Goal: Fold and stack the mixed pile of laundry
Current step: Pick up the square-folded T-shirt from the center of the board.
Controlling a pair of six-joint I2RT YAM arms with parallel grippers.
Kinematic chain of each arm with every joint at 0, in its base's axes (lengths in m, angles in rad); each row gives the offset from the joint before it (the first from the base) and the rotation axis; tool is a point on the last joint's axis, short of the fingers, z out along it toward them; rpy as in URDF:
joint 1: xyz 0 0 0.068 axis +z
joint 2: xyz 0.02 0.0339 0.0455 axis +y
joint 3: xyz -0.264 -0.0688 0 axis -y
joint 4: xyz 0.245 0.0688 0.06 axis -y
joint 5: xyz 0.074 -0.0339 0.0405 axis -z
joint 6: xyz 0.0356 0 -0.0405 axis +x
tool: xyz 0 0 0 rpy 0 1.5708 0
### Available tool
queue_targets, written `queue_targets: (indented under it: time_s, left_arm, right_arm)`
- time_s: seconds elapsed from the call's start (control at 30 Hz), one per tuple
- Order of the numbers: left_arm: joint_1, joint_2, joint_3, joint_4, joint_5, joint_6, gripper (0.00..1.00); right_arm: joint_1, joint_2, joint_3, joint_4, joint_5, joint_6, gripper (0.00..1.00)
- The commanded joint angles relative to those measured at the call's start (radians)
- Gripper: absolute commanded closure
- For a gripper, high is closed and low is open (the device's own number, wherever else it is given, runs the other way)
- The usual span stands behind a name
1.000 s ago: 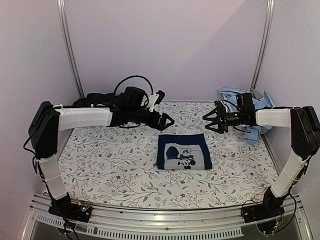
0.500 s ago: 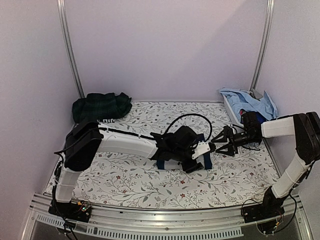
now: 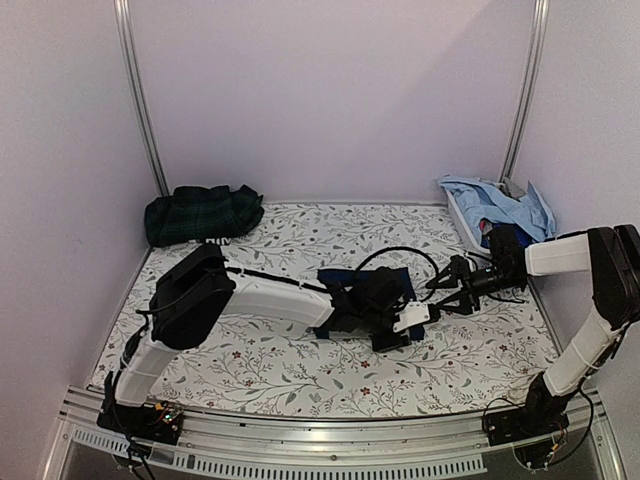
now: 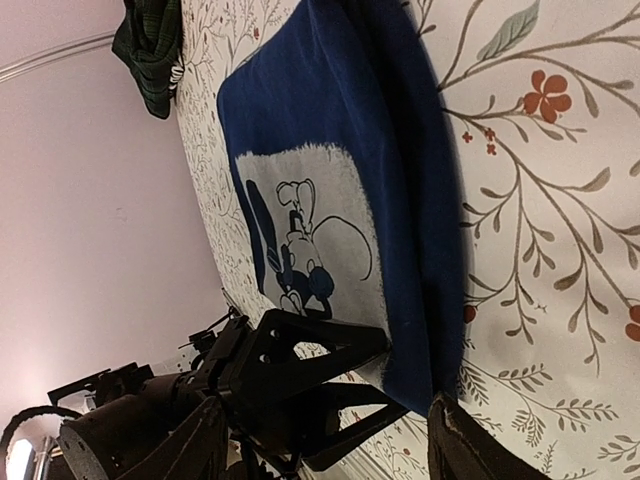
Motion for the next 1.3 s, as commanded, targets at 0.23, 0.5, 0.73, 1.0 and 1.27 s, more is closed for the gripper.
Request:
queue_targets:
  time_s: [0.23,0.5,0.73,1.0,1.27]
  left_arm:
    - [-0.048,-0.015,0.014,0.012,-0.062,0.050,0.48]
    - [-0.015,0.067,0.053,0.003,-0.011,-0.005,0.62]
    - [0.006,0.045,0.068,0.005,0.020,-0.030,1.00]
    - [0.030,-0.034,0.060,0.060,0.056,-0.069,1.00]
    - [0.034,-0.089,0.013,0.092,0.074,-0.079,1.00]
  right_arm:
    - [-0.007,0.006,-0.011,-0.042,-0.013,-0.055,0.32]
    - [-0.007,0.009,-0.019,-0.054,-0.002,-0.067,0.32]
    - [-0.007,0.035,-0.025,-0.068,0.000,-0.067,0.27]
    - [0.008,0.064,-0.068,0.099,-0.050,0.085,0.23]
    - [0.106,0.122,-0.065,0.257,-0.055,0.246,0.15]
